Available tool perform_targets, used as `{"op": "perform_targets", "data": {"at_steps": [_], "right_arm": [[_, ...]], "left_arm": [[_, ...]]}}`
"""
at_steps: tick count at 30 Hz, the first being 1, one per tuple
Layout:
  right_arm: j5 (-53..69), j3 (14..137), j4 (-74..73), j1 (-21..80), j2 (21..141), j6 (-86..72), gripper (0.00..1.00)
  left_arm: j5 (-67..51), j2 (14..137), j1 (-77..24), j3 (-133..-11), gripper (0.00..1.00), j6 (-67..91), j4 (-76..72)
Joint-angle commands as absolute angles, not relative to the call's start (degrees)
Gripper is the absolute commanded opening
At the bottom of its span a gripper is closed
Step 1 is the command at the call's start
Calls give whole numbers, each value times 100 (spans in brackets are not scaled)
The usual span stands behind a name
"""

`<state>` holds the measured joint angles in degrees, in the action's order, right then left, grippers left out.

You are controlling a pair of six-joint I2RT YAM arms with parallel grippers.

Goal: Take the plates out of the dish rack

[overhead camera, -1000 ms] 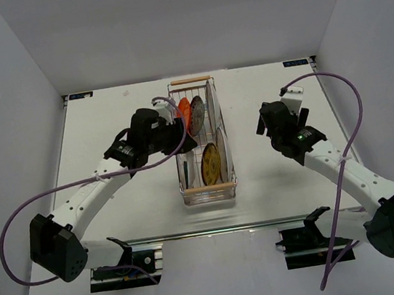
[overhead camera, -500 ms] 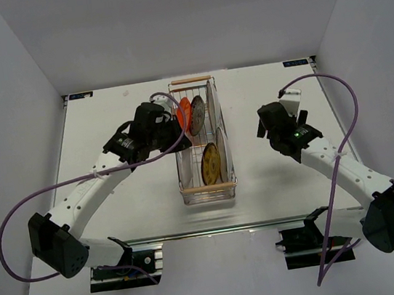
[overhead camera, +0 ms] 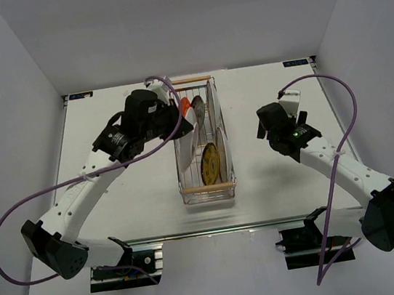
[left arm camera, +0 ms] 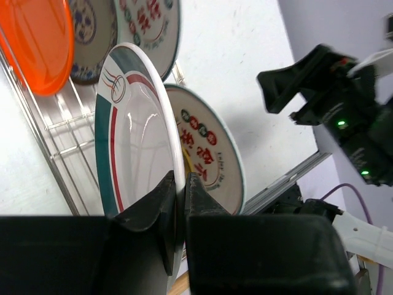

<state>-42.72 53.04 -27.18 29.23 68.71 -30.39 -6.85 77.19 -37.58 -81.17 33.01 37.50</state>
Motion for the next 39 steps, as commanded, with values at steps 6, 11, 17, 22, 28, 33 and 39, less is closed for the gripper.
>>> {"op": "perform_targets", "data": {"at_steps": [6,11,17,22,28,33,39], "right_arm": [[-4526,5520,-2813,2874,6812,-3138,89],[-4570,5511,-2830,2865,6741,-3076,89],[-4623,5476,-2742,2857,6785,-2927,89],[-4570,5502,-2733,2848,6960,-2865,89],[-4527,5555,-2777,2830,7119,-2795,89],[-4395,5660,-2803,2839,7259,-2707,89],[-4368,5933,-3129,2830,7286,-2786,89]], "left_arm": [[464,7093,-3779,-9051,0,3015,3585],[1885,7311,-3779,-9272,0,2918,4023],[3934,8119,-3639,-9431,0,3251,4938],[4658,8700,-3463,-8722,0,3647,5055],[4798,8956,-3034,-7788,0,3569,4185],[4921,9481,-2786,-7190,0,3173,3403],[4396,10107,-2435,-7251,0,3102,3217]]}}
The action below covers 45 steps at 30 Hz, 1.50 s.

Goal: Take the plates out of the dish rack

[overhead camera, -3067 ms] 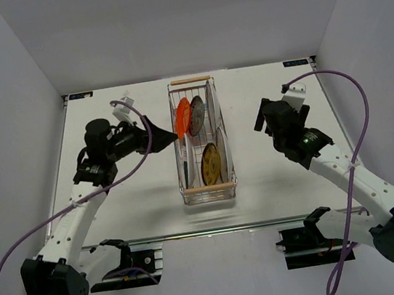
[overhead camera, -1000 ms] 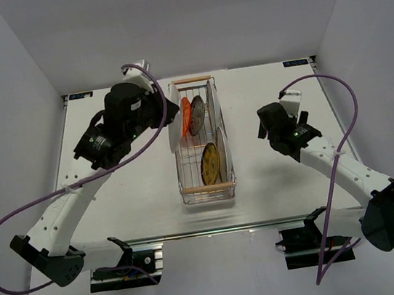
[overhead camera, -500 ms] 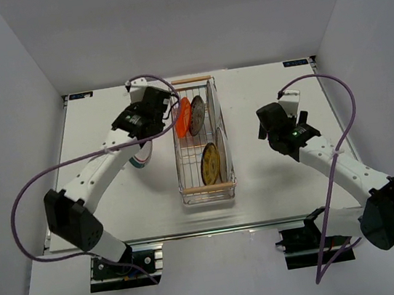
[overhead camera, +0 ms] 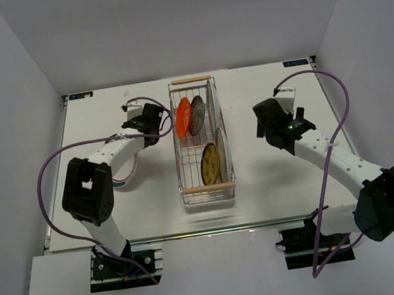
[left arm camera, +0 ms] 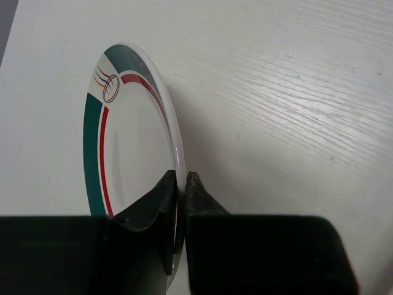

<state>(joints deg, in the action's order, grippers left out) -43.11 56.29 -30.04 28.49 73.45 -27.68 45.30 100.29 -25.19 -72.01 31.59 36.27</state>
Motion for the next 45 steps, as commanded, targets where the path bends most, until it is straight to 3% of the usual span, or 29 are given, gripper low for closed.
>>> {"op": "perform_targets", "data": {"at_steps": [1,4,10,13,18,27,32,41,45], "right_arm": [[-4359,5950,-3138,2821,7251,-2777,89],[-4281,5959,-3216,2821,7128,-2742,89],[-4105,6108,-3602,2839,6812,-2777,89],[-3790,6275,-3709,2856,6488,-2716,89],[-3077,6319,-3428,2856,6012,-2418,89],[-2462,6908,-3780,3014,6169,-2242,89],[-2381,7549,-3823,3321,6539,-2074,89],[-2310,8480,-3743,4402,7215,-1591,89],[-2873,8868,-3937,5034,7855,-1609,89]], "left_arm": [[4342,10273,-2382,-7277,3,3111,3225],[4272,10485,-2329,-7391,9,3138,3287],[4158,10916,-2276,-7462,12,3260,3199],[4000,11091,-2224,-7462,24,3339,3094],[3700,11311,-2224,-7497,27,3524,3094],[3419,11162,-2171,-7225,54,3516,2874],[3384,10864,-2118,-7154,66,3463,2856],[3225,9723,-2118,-7101,98,3577,3295],[3296,8907,-2118,-6979,98,3875,3690]]}}
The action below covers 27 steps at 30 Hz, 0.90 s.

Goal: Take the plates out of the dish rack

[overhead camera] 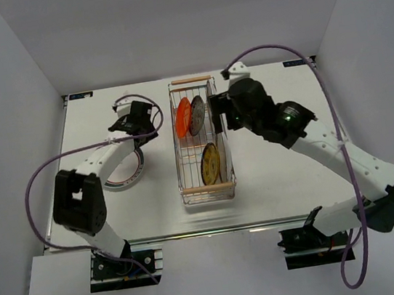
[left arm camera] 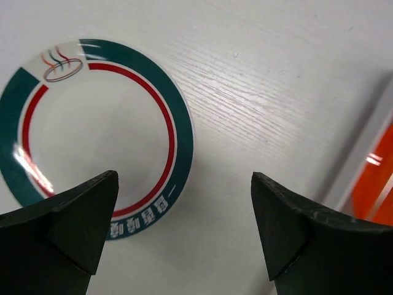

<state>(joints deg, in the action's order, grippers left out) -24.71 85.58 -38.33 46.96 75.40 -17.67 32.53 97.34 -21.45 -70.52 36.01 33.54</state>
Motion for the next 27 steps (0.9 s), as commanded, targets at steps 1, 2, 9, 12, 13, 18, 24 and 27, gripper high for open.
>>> {"op": "perform_targets", "data": {"at_steps": [1,2,9,12,13,18,24,27], "right_arm": [[-2909,8929,-3964,5132,7971,-1574,89],[-2970,9095,-4007,5194,8189,-1530,89],[-3541,9711,-4350,5994,9184,-1450,89],[-3823,10036,-4726,6091,9658,-1581,89],[-3849,10133,-4833,6082,9885,-1695,89],[-4217,10880,-5824,6108,10677,-2389,89],[-4587,11539,-6862,6126,11503,-2943,89],[-4816,11680,-7136,6091,11706,-3295,88]], "left_arm": [[3313,8721,-2118,-6892,98,4006,3744],[3357,8345,-2118,-6838,98,4043,3796],[2997,6884,-2118,-6005,98,4140,3788],[3023,6548,-2118,-5862,98,4104,3814],[3058,6513,-2118,-5845,98,4104,3867],[3094,6355,-2171,-5801,98,4149,3964],[3058,6346,-2171,-5766,98,4148,3964],[3085,6346,-2171,-5757,98,4157,3990]]}}
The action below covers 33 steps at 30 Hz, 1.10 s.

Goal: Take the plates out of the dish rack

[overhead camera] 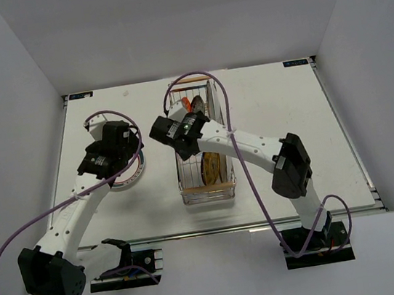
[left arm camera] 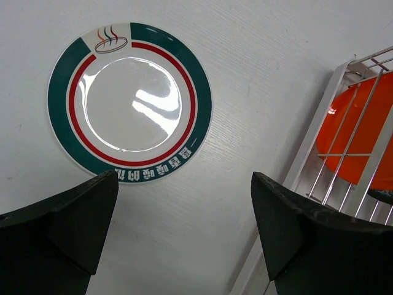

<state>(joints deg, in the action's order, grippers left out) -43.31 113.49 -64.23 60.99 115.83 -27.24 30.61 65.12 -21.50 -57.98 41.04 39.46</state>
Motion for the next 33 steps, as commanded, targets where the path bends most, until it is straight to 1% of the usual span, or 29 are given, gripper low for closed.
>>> {"op": "perform_targets", "data": {"at_steps": [1,2,7,13,21,24,28,29,33], "right_arm": [[-4843,11698,-7250,6091,11733,-3357,88],[-4843,11698,-7286,6065,11742,-3453,86],[-4738,11567,-7286,6065,11786,-3586,81],[-4580,11382,-7383,5994,11760,-3885,69],[-4263,11136,-7330,5854,11654,-4078,64],[-4192,11013,-7286,5810,11602,-4104,58],[-4201,10995,-7356,5774,11584,-4166,55],[-4192,10995,-7356,5748,11558,-4175,53],[-4236,11048,-7260,5748,11461,-4113,38]], "left_arm": [[3085,6346,-2171,-5766,98,4157,3982],[3076,6346,-2171,-5766,98,4166,3999],[3032,6319,-2171,-5757,98,4166,3982],[3067,6284,-2171,-5730,98,4166,3981],[3120,6311,-2171,-5730,98,4175,3999],[3111,6311,-2171,-5722,98,4166,3973],[3111,6319,-2171,-5739,98,4175,3973],[3111,6319,-2171,-5748,98,4166,3964],[3120,6302,-2171,-5748,98,4175,3955]]}}
